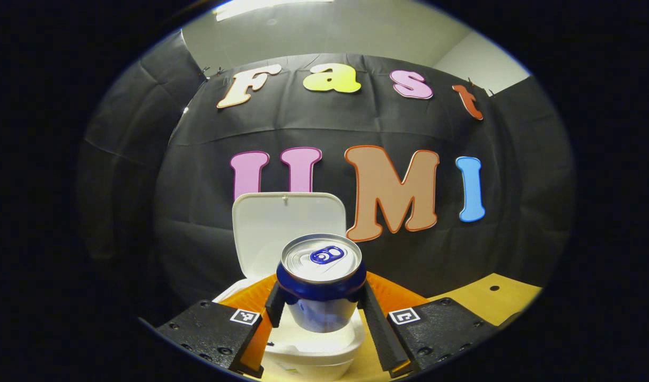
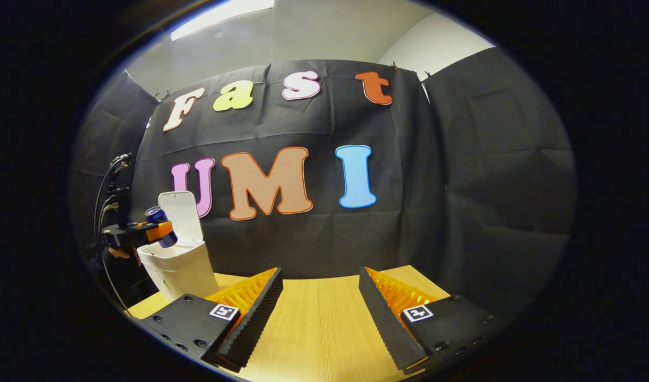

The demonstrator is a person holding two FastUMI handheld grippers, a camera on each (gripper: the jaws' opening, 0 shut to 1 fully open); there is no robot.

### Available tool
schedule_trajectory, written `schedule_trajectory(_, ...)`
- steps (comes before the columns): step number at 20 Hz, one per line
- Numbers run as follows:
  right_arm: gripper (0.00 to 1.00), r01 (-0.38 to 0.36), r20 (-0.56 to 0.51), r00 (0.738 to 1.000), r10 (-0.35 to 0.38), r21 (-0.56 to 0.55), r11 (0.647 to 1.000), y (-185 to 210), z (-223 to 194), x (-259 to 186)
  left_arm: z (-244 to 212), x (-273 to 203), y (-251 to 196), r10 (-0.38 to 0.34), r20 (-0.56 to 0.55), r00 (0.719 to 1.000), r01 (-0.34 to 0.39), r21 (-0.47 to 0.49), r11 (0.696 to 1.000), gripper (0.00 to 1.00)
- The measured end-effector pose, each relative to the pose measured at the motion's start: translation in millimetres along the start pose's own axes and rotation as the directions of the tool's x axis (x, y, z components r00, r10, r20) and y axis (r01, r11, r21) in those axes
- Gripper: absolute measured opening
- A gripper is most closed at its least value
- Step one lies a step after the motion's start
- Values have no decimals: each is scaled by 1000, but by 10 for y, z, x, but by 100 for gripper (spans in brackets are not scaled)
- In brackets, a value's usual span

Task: Press the lid of the desktop garbage bin to open it, pick up the crumpled paper on the desktop and throw it into the bin, then pick up the pop can on the desktop and drop it into the bin, and finally close the garbage bin lid.

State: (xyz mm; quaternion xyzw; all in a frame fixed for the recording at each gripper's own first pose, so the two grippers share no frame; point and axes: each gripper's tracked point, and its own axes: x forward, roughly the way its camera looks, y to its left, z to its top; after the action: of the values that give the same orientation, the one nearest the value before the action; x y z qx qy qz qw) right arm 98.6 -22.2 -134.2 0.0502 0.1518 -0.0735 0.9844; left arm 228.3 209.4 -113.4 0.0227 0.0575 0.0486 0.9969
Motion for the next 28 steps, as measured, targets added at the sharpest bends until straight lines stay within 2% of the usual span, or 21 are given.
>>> schedule_trajectory(9,96,27,-23,999,-27,-17,999,160,-74,60,-469,315,233,19,-86,996,-20,-8,1000,74)
schedule_trajectory(12,96,29,-24,999,-29,-24,999,177,-59,80,-529,340,274,34,-90,995,-36,-21,999,79)
schedule_trajectory(14,96,29,-26,999,-29,-30,999,187,-58,96,-552,336,299,43,-90,995,-45,-22,999,89)
schedule_trajectory(15,96,26,-27,999,-27,-32,999,198,-61,98,-557,332,308,47,-91,995,-49,-22,999,91)
schedule_trajectory(19,96,18,-27,999,-19,-39,999,219,-59,99,-406,267,330,55,-59,997,-56,-15,998,92)
schedule_trajectory(20,92,16,-26,1000,-17,-39,999,227,-52,101,-322,257,322,52,-40,998,-52,-6,999,92)
schedule_trajectory(21,96,15,-24,1000,-16,-36,999,219,-48,90,-233,246,302,44,-17,999,-44,8,999,93)
schedule_trajectory(24,96,15,-18,1000,-16,-31,999,215,-38,82,42,232,207,7,28,1000,-8,40,999,91)
schedule_trajectory(28,96,20,-16,1000,-20,-24,1000,208,-47,49,473,213,106,-23,86,996,23,10,1000,91)
